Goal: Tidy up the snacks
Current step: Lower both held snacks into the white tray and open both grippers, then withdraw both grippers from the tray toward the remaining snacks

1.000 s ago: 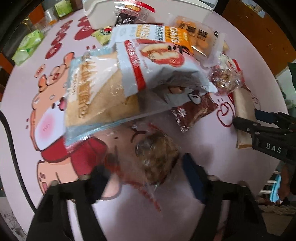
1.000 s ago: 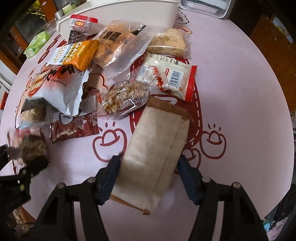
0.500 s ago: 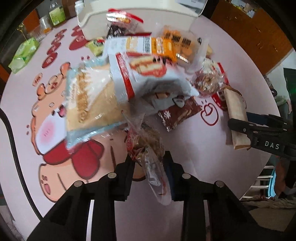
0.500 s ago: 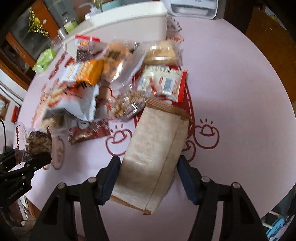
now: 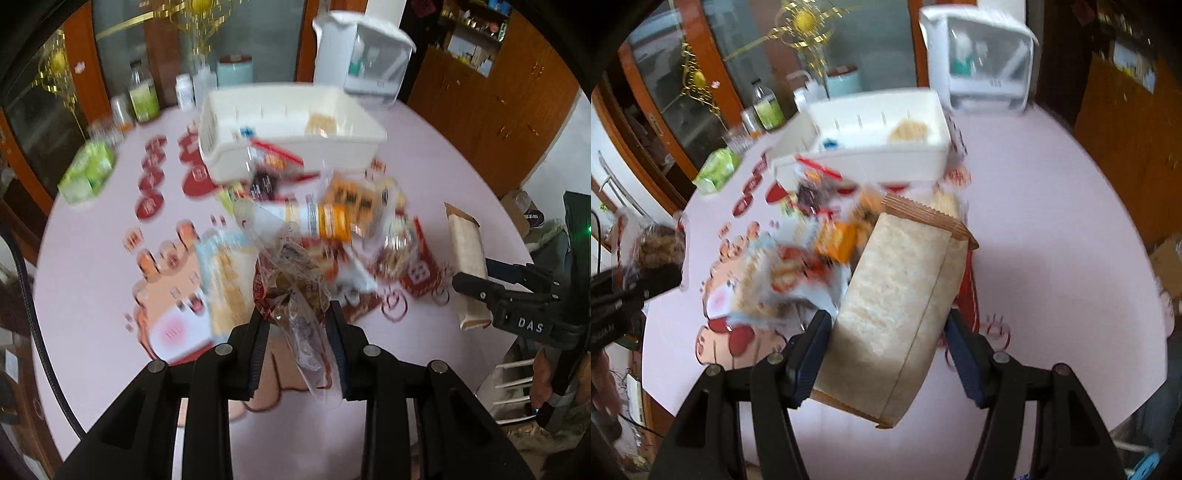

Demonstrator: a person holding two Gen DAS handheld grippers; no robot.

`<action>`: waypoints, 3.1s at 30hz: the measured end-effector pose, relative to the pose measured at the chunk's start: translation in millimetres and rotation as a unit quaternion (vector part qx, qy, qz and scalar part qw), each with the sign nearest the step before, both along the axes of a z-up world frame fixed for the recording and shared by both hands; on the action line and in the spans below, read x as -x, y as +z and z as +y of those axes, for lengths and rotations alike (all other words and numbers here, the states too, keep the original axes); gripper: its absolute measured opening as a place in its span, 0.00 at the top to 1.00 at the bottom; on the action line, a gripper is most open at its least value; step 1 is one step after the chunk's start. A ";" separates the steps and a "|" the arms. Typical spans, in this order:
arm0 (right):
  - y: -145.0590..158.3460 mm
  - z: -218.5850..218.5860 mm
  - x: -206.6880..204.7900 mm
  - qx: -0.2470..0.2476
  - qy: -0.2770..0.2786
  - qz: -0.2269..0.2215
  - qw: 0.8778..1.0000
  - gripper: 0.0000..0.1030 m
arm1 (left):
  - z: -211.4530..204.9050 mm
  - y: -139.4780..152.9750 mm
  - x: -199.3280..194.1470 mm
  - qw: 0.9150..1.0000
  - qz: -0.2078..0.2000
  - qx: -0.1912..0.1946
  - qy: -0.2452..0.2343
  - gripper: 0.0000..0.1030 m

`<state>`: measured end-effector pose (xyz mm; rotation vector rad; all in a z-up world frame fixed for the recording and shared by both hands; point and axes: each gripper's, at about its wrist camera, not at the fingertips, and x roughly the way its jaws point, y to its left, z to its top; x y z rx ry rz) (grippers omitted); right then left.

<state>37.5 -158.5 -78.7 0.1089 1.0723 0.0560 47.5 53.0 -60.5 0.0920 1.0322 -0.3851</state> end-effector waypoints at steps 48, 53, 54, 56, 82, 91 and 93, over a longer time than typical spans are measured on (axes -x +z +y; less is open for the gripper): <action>-32.3 7.7 -358.8 0.091 0.101 -0.040 0.990 0.38 | -90.0 -4.2 -359.4 0.992 -0.029 -0.099 0.067 0.71; -61.6 4.7 -369.5 0.059 0.097 -0.007 0.994 0.39 | -90.0 -33.8 -372.8 0.992 -0.003 -0.099 0.075 0.42; -65.2 1.2 -371.2 0.043 0.093 -0.002 0.995 0.38 | -89.1 -37.3 -375.1 0.991 -0.003 -0.102 0.081 0.31; -67.6 -4.6 -372.0 0.025 0.085 0.000 0.996 0.25 | -85.6 -40.9 -376.6 0.989 -0.005 -0.109 0.095 0.15; 38.5 -4.5 -288.6 0.036 0.067 -0.052 0.996 0.22 | -57.1 50.3 -306.9 0.992 -0.045 -0.073 0.093 0.10; 100.3 12.5 -226.9 0.046 0.067 -0.094 0.992 0.22 | -32.7 112.2 -250.6 0.990 -0.087 -0.055 0.092 0.10; 111.7 17.7 -209.2 0.045 0.069 -0.104 0.991 0.22 | -25.1 126.2 -232.9 0.990 -0.098 -0.050 0.089 0.10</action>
